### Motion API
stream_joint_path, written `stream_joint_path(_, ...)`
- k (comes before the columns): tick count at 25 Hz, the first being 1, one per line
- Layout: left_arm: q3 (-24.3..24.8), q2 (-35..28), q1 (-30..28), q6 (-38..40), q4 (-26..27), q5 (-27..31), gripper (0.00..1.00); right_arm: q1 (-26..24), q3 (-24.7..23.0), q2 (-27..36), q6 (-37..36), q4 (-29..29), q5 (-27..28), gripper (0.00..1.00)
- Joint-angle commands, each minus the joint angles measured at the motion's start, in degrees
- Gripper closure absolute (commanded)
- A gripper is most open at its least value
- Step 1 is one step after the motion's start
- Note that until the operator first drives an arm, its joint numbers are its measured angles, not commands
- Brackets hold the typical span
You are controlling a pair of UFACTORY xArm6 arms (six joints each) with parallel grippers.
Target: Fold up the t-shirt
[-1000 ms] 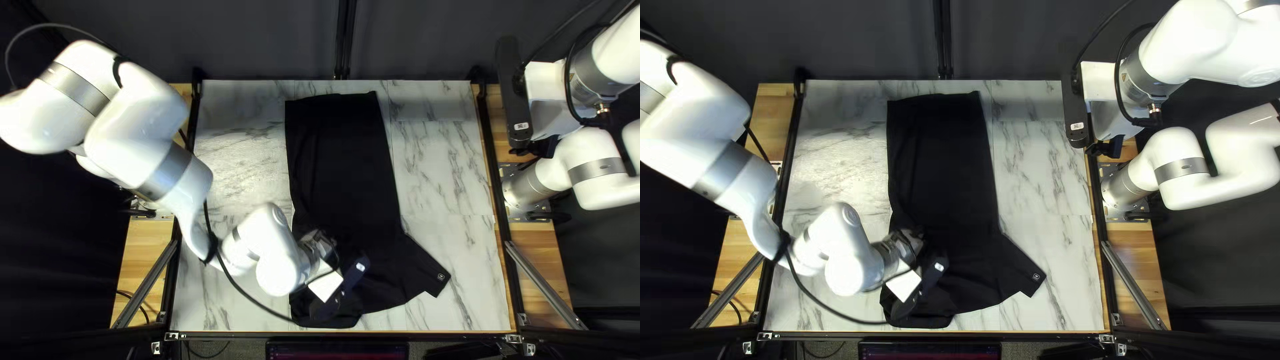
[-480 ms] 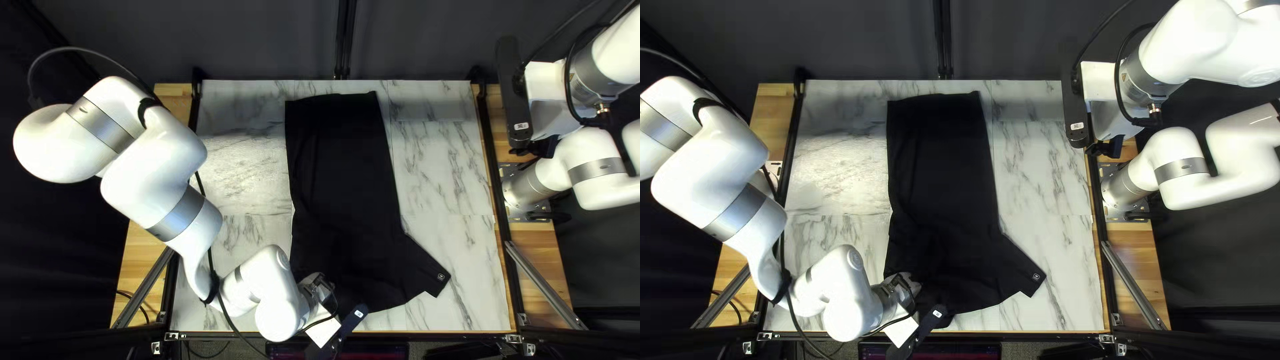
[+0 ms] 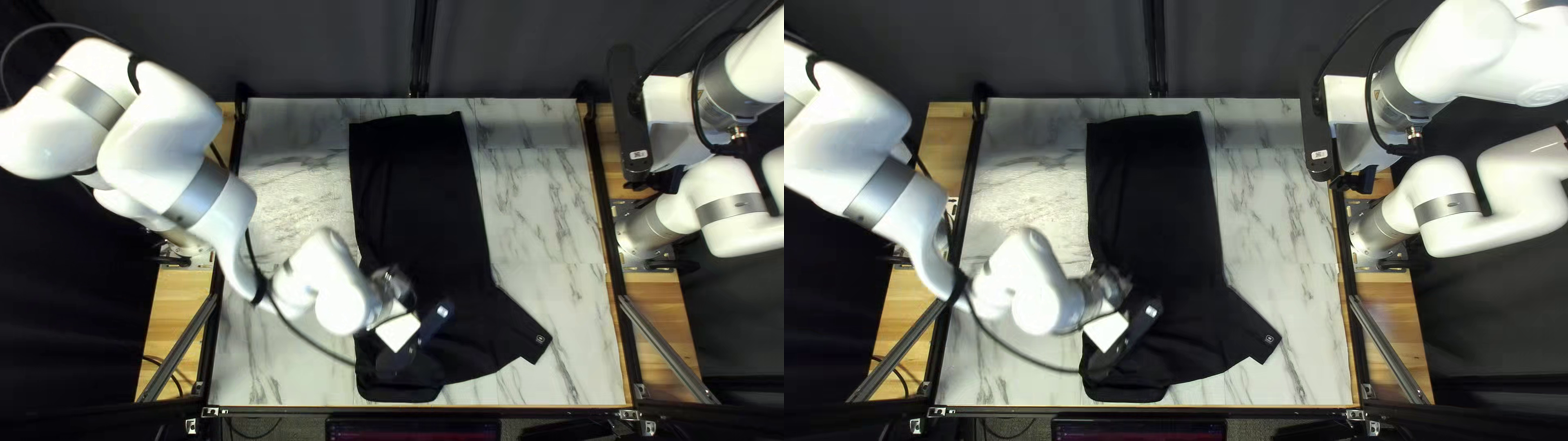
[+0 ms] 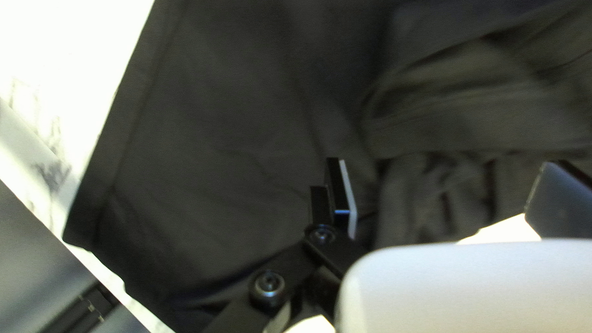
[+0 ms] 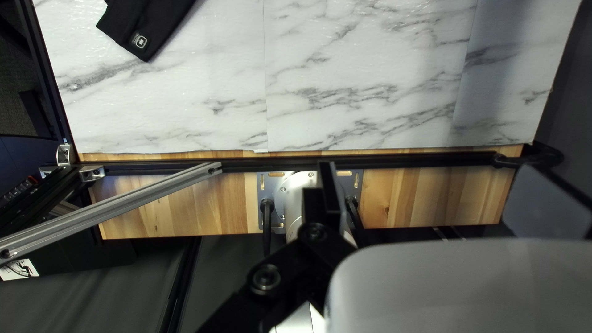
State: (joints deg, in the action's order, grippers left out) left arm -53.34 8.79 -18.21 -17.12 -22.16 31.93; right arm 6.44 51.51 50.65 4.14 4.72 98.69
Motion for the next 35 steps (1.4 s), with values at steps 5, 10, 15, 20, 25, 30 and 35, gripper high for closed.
stream_joint_path(5,-3.77,2.5,0.93,-18.39,12.99,-0.76,0.0,0.0,0.0,0.0,0.0,0.0,0.0,0.0)
stream_joint_path(10,-3.15,2.16,0.73,-17.31,13.23,-1.07,0.0,0.0,0.0,0.0,0.0,0.0,0.0,0.0)
stream_joint_path(15,-4.81,1.74,-5.36,15.61,-4.37,8.61,0.0,0.0,0.0,0.0,0.0,0.0,0.0,0.0)
stream_joint_path(20,-6.64,2.7,-7.62,23.29,-7.66,13.23,0.0,0.0,0.0,0.0,0.0,0.0,0.0,0.0)
stream_joint_path(25,-6.64,2.7,-7.62,23.29,-7.66,13.23,0.0,0.0,0.0,0.0,0.0,0.0,0.0,0.0)
stream_joint_path(30,-6.64,2.7,-7.62,23.29,-7.66,13.23,0.0,0.0,0.0,0.0,0.0,0.0,0.0,0.0)
stream_joint_path(35,-7.66,2.21,-6.94,28.68,-7.07,13.57,0.0,0.0,0.0,0.0,0.0,0.0,0.0,0.0)
